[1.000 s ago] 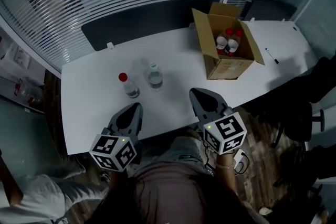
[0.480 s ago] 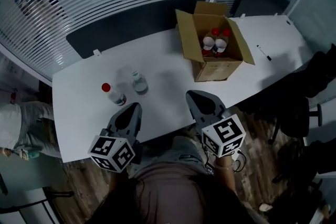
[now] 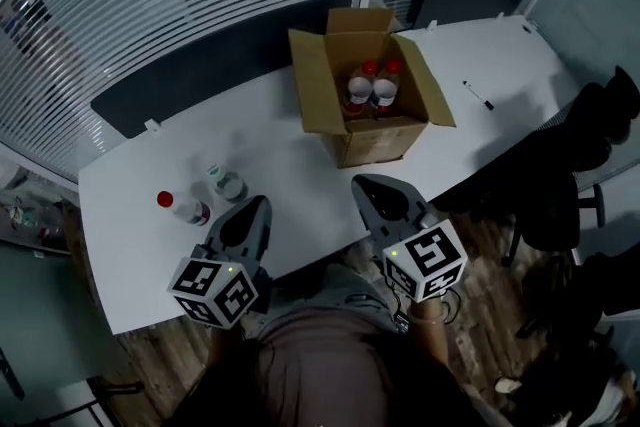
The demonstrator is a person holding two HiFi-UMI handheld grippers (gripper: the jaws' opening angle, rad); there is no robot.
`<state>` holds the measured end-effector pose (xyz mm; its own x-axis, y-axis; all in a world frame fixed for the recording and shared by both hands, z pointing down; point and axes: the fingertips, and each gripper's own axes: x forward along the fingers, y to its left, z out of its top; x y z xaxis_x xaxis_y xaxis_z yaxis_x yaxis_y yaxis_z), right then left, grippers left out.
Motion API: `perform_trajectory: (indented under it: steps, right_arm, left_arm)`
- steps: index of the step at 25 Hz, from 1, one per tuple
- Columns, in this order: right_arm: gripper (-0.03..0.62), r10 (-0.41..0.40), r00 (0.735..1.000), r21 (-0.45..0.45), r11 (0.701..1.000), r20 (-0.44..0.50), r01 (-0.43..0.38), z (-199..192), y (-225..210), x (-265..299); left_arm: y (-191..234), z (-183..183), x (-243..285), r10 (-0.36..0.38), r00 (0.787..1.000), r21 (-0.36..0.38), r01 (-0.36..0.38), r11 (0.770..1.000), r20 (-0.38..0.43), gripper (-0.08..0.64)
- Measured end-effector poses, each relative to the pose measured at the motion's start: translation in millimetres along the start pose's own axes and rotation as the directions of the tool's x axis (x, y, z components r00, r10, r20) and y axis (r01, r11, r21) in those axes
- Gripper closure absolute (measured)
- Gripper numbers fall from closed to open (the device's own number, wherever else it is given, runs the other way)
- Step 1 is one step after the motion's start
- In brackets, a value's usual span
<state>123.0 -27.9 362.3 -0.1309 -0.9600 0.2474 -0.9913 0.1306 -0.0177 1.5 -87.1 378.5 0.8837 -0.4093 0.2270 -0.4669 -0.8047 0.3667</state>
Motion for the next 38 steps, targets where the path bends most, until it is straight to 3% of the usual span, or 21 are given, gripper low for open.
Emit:
perform_trajectory:
  steps: [8,25,31,38]
  right_arm:
    - [0.566,-0.054,0.999,-0.004,0.999,0.005,0.054,-2,-48,-9]
    - [0.566,-0.076,0.997,0.017,0.997,0.003,0.076,-7,-106,-9]
    - [0.566,-0.085,0.996,0.015,0.996,0.008,0.085,-4,-126,2]
    - [0.566,-0.036,0.999,-0.001,0.999,0.024,0.036,9,-146,20]
  left_arm:
    - [-25,3,44,-0.041,0.999,0.012,0.042,0.999,-0.016,0.552]
    - [-45,6,98,-0.044,0.998,0.033,0.045,0.998,-0.040,0.552]
    - [-43,7,110,-0.021,0.999,0.018,0.021,1.000,-0.031,0.552]
    - [-34,10,120,0.047,0.999,0.001,-0.047,0.999,-0.004,0.552]
